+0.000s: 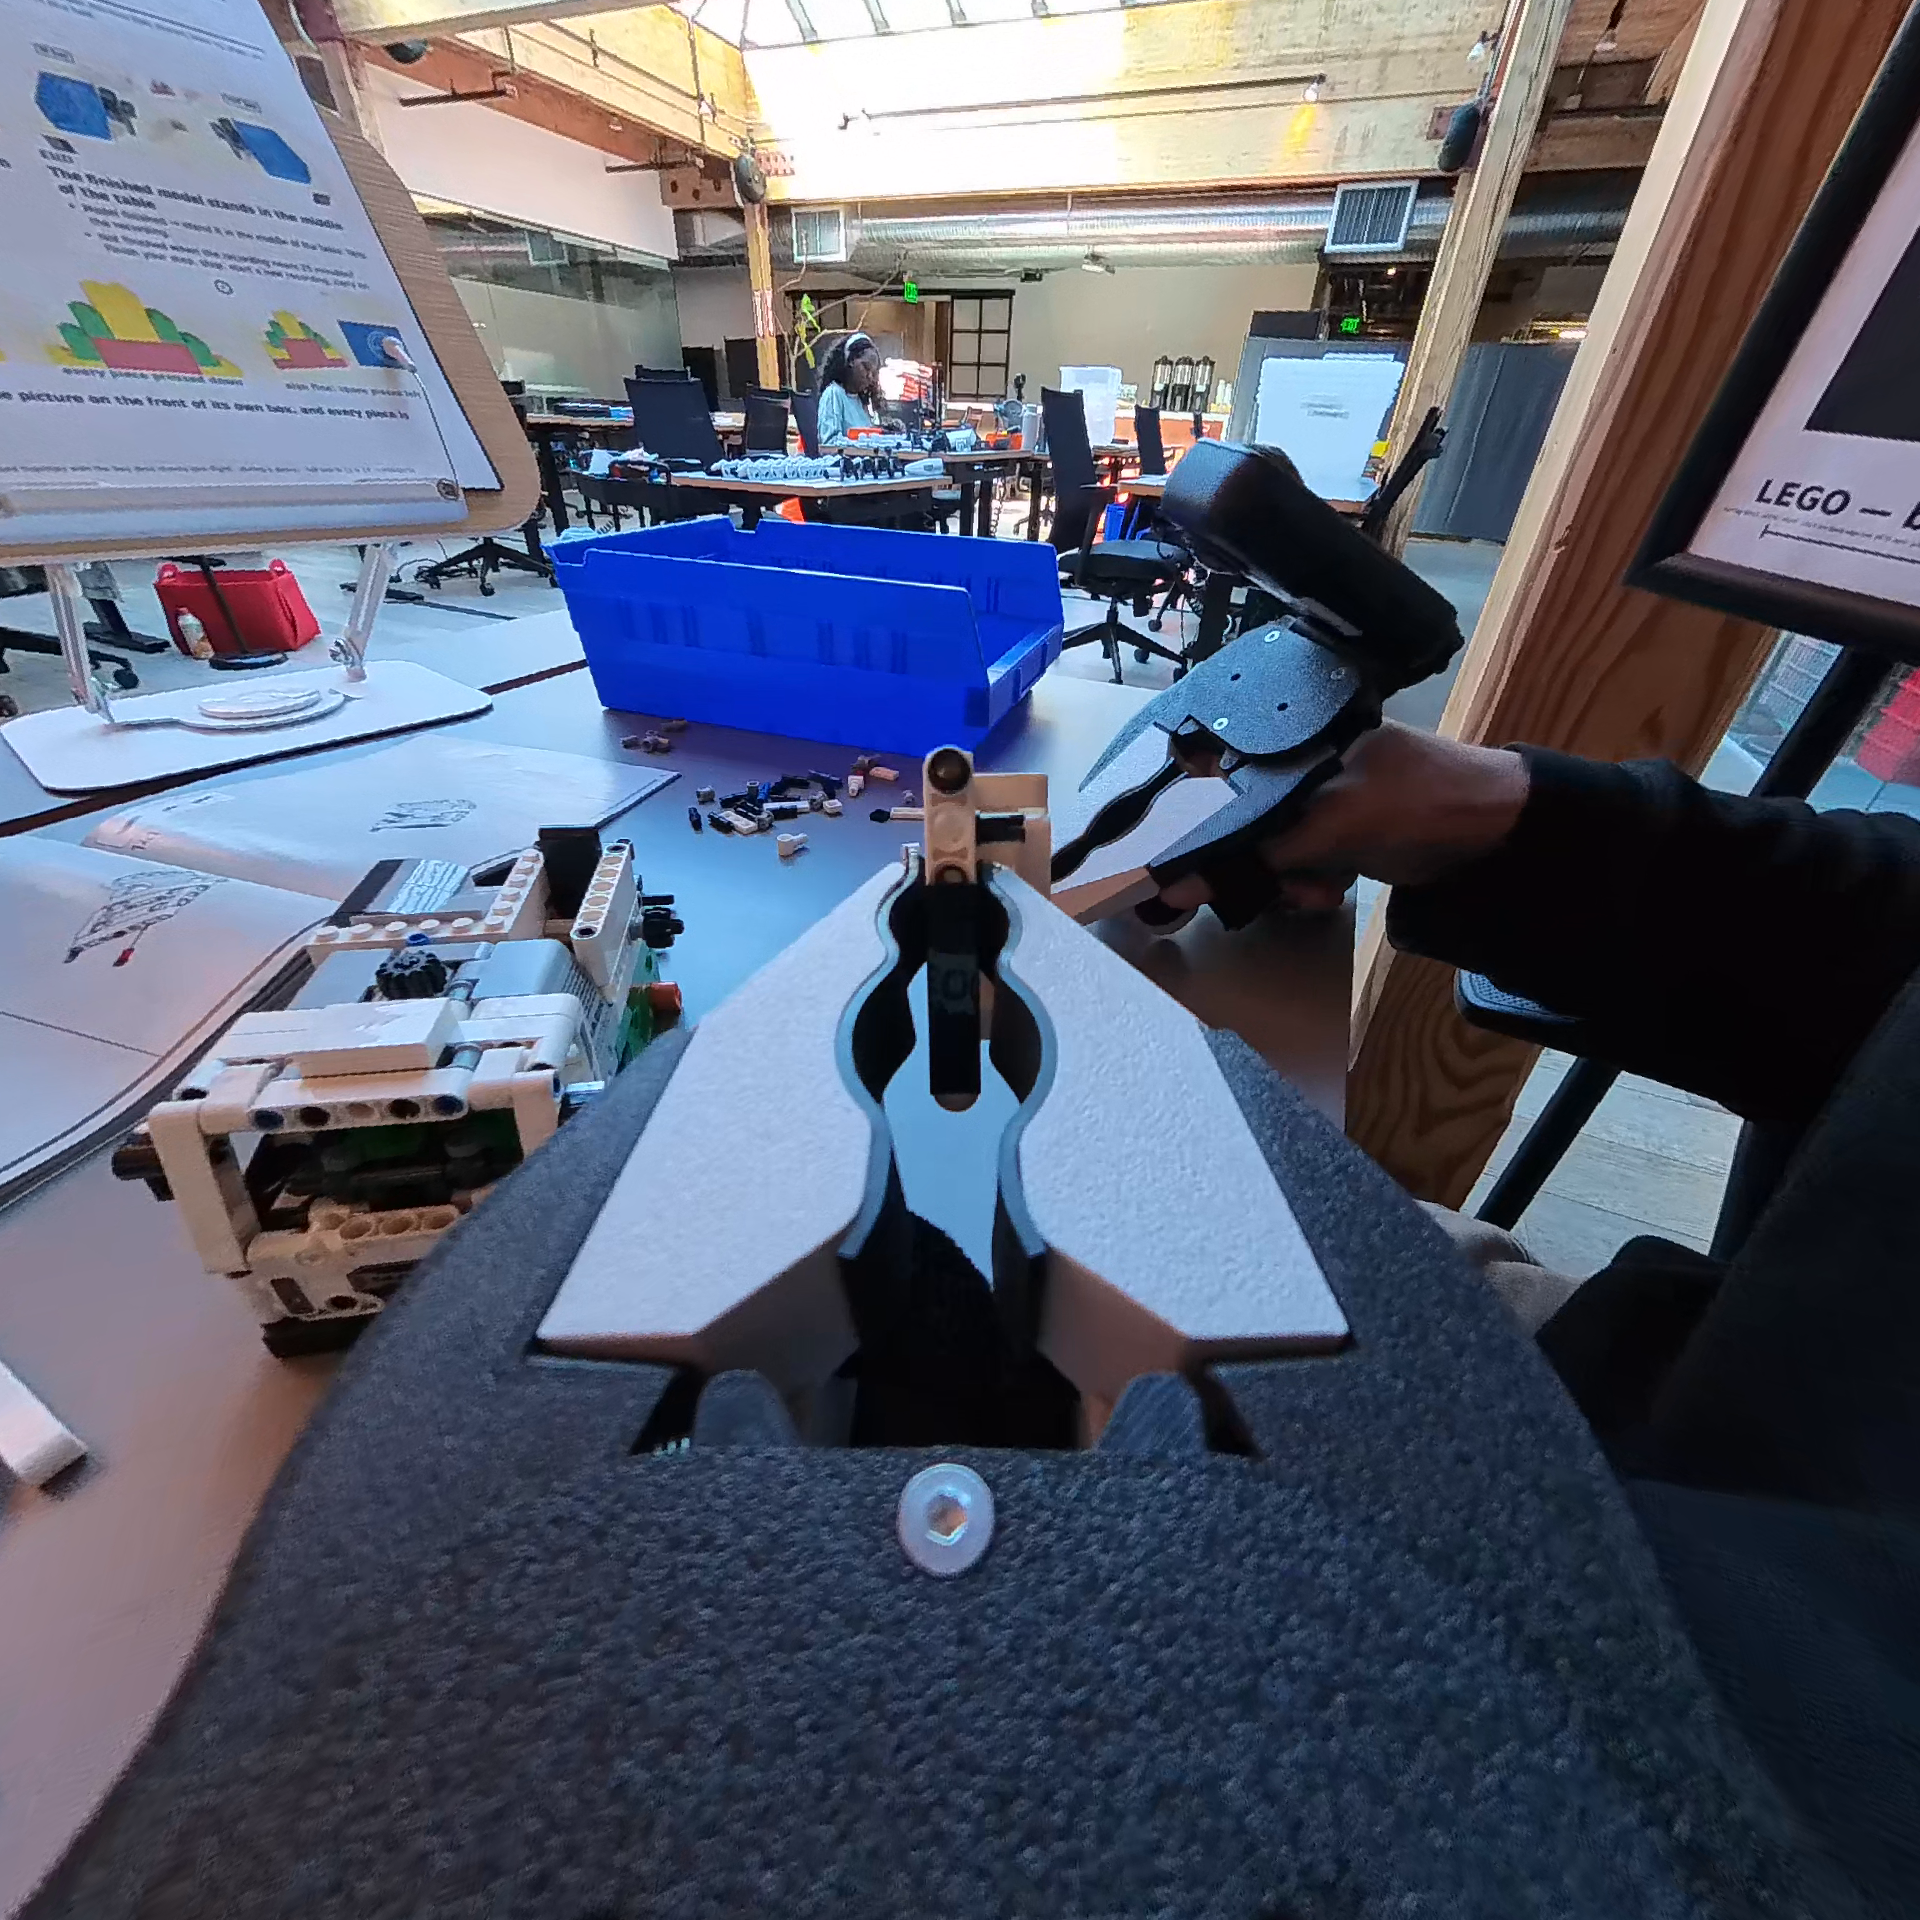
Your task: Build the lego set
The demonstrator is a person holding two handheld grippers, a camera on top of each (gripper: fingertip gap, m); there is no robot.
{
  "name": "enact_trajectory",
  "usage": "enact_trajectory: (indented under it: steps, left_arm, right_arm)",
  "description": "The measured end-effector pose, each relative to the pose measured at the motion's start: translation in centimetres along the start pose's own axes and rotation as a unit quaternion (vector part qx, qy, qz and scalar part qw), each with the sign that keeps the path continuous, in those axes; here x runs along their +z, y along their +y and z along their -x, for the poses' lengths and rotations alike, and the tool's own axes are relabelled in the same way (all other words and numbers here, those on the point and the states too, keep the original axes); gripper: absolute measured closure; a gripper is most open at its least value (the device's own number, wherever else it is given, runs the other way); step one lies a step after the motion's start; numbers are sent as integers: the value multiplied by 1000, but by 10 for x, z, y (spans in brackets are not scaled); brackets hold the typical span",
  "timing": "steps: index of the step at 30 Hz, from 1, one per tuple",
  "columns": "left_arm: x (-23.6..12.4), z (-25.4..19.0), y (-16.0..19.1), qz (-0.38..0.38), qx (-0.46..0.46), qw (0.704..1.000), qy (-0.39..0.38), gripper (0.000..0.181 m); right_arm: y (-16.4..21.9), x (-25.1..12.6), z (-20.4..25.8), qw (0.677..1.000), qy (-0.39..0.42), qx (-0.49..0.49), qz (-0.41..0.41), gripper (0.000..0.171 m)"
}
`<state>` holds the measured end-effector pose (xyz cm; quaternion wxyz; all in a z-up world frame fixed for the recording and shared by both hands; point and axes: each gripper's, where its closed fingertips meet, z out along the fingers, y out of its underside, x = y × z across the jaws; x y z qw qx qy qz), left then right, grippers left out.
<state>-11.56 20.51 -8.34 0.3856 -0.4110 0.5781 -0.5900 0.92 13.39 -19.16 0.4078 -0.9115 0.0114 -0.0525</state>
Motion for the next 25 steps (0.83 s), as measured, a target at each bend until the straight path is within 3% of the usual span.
enact_trajectory:
  steps: [4, 8, 12, 16, 18, 20, 25]
  left_arm:
    - [0, 1, 0, 0, -5, 1000, 3, 175]
    - [-1, -1, -1, -4, -11, 1000, 15, 175]
    - [-1, -5, -1, -5, -2, 1000, 21, 175]
    - [-4, -11, -1, -6, 18, 1000, 21, 175]
    - [-5, -13, -1, -5, 28, 999, 20, 175]
    - [-5, -15, 0, -4, 36, 999, 20, 175]
    - [-8, -17, -1, -7, 40, 999, 22, 175]
  right_arm:
    - [2, -1, 1, 999, -19, -34, 27, 168]
    - [2, -28, -23, 970, -52, -179, 158, 168]
    - [25, -74, -63, 873, -89, -254, 407, 168]
    - [49, -106, -99, 737, -104, -253, 618, 168]
    - [57, -118, -98, 677, -121, -268, 674, 168]
    - [65, -119, -95, 637, -138, -300, 696, 168]
    - [79, -118, -91, 586, -138, -318, 732, 168]
